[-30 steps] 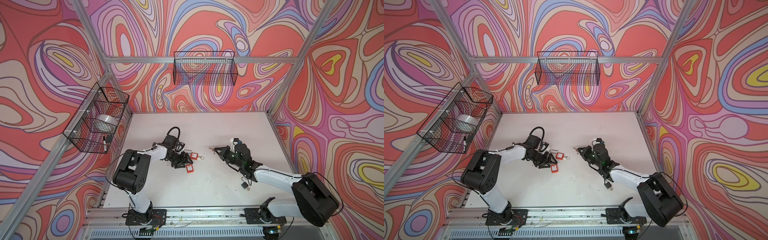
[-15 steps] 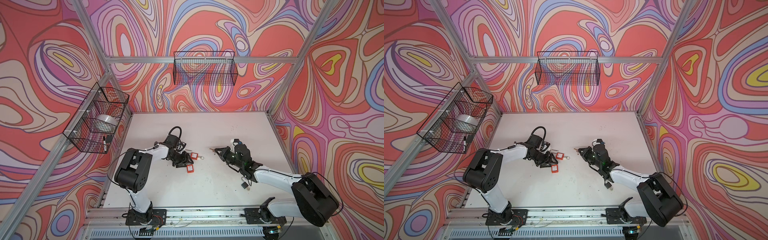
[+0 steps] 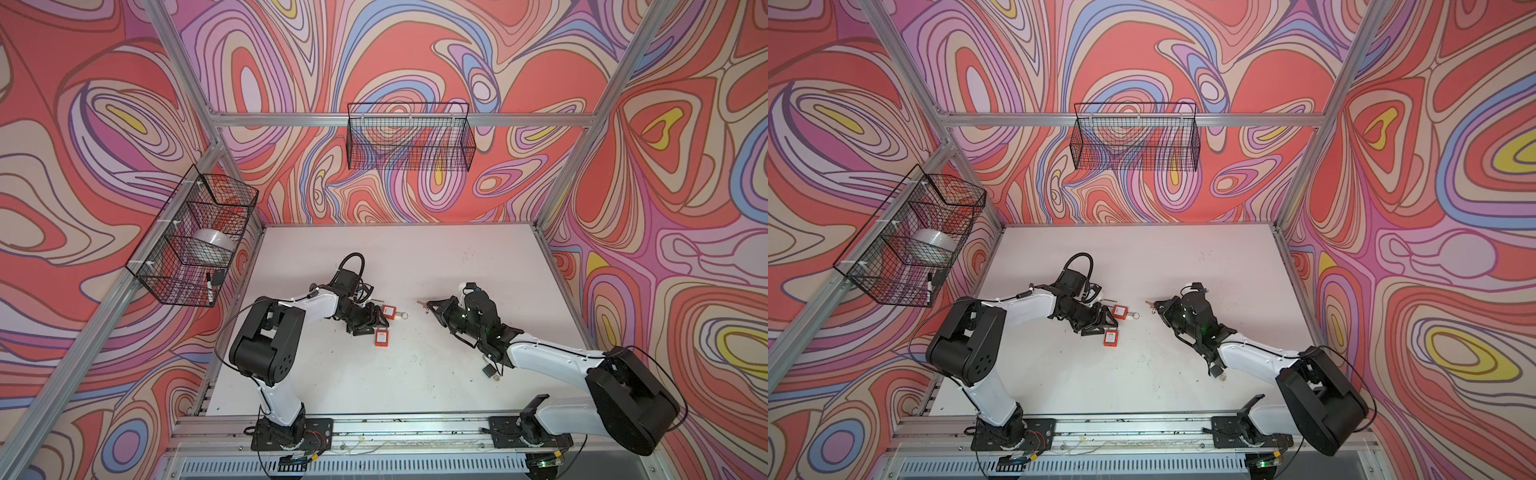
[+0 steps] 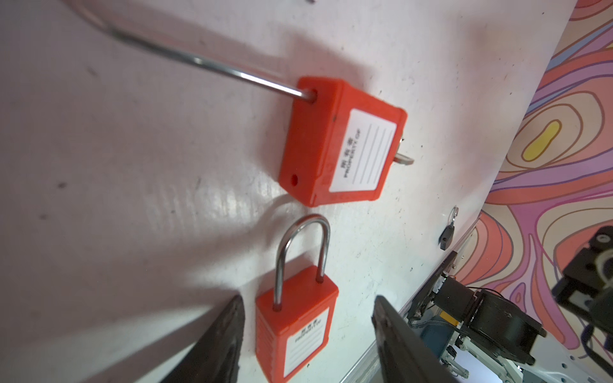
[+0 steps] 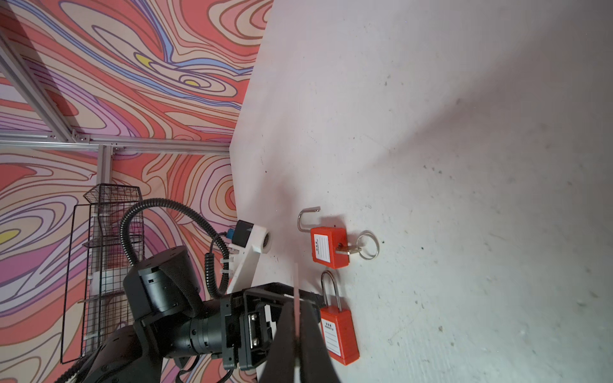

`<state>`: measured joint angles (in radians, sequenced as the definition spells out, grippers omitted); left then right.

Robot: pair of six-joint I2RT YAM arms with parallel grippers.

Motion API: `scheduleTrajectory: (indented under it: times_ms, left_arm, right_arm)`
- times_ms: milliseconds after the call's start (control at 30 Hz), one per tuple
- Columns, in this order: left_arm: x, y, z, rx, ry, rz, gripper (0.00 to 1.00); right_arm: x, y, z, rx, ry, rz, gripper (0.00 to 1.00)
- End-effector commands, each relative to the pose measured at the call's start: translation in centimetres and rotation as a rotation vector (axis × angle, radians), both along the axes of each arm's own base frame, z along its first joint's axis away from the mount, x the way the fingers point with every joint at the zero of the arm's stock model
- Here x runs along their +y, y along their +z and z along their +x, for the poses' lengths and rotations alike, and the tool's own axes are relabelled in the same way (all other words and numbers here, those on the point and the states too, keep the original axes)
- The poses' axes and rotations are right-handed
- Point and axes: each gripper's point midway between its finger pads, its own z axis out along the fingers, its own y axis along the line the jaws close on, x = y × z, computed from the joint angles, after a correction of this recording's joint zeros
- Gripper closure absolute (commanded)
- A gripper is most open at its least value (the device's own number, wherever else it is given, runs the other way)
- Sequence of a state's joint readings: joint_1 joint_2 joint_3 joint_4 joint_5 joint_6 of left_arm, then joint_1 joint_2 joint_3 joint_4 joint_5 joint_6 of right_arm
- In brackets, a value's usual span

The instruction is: Lock with the key

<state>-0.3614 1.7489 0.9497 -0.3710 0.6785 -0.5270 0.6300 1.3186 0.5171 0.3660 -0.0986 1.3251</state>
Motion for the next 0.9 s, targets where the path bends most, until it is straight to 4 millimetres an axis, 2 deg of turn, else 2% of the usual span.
scheduleTrajectory:
  times_ms: [0, 200, 400, 600, 867]
  left_arm:
    - [0.5, 2.0, 1.0, -0.082, 0.011, 0.040, 0.35]
    - [1.2, 4.3, 1.7, -0.161, 0.013, 0.074, 0.34]
    - [2.4, 5.6, 1.4, -0.192, 0.025, 0.072, 0.33]
    - [3.3, 6.1, 1.1, -0.203, 0.043, 0.059, 0.33]
    - [3.8, 5.9, 0.8, -0.199, 0.044, 0.056, 0.33]
  right_arm:
    - [0.5, -1.4, -1.8, 0.106, -0.068, -0.022, 1.00]
    - [3.2, -3.5, -3.6, 0.197, -0.115, 0.015, 1.00]
    - [4.9, -5.9, -3.9, 0.245, -0.124, 0.025, 1.00]
    - [6.2, -7.1, -3.3, 0.253, -0.112, 0.034, 1.00]
    - [6.8, -8.5, -3.5, 0.295, -0.120, 0.029, 1.00]
